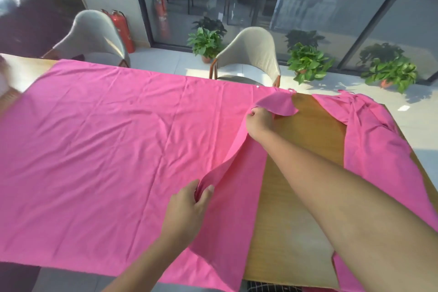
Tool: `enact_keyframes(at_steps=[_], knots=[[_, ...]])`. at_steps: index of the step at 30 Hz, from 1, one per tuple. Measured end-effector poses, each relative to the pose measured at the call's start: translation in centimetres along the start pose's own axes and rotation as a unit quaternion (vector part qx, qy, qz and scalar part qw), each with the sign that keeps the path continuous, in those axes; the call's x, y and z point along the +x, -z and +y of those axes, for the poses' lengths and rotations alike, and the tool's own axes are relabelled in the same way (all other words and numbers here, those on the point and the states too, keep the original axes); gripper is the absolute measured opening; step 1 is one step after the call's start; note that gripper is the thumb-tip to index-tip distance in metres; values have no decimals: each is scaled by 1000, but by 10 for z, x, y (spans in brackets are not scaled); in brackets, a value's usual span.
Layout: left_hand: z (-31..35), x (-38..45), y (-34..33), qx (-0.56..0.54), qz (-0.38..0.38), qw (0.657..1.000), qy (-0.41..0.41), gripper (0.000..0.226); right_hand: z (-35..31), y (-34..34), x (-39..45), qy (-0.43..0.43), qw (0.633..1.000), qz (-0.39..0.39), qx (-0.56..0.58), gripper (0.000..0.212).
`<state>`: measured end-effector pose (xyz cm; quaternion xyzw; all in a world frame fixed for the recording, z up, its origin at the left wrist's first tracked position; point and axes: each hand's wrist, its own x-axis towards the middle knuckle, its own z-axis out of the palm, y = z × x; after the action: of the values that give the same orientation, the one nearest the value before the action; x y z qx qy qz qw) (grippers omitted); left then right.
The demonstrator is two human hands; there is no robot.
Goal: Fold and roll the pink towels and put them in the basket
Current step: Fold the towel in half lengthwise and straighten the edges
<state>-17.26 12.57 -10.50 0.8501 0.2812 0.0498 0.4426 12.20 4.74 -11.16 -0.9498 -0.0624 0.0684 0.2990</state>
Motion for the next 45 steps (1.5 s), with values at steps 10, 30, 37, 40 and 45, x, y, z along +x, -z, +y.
enact_keyframes(at_steps=[10, 30, 37, 40, 45], knots=[[-109, -7, 156, -84, 29, 996, -5, 43, -131, -118, -72, 207, 966, -114, -103, 23], [-285, 48, 204, 119, -74, 961, 238, 35, -137, -235, -2, -49, 980, -184, 64, 71], [-282, 94, 209, 168, -132, 938, 274, 26, -143, -256, 59, -289, 875, 6, 389, 51], [-285, 94, 212, 139, -108, 939, 295, 25, -130, -251, 75, -286, 882, 44, 371, 39], [-289, 81, 220, 104, -18, 950, 292, 24, -144, -238, 95, -124, 976, 55, 170, 45]])
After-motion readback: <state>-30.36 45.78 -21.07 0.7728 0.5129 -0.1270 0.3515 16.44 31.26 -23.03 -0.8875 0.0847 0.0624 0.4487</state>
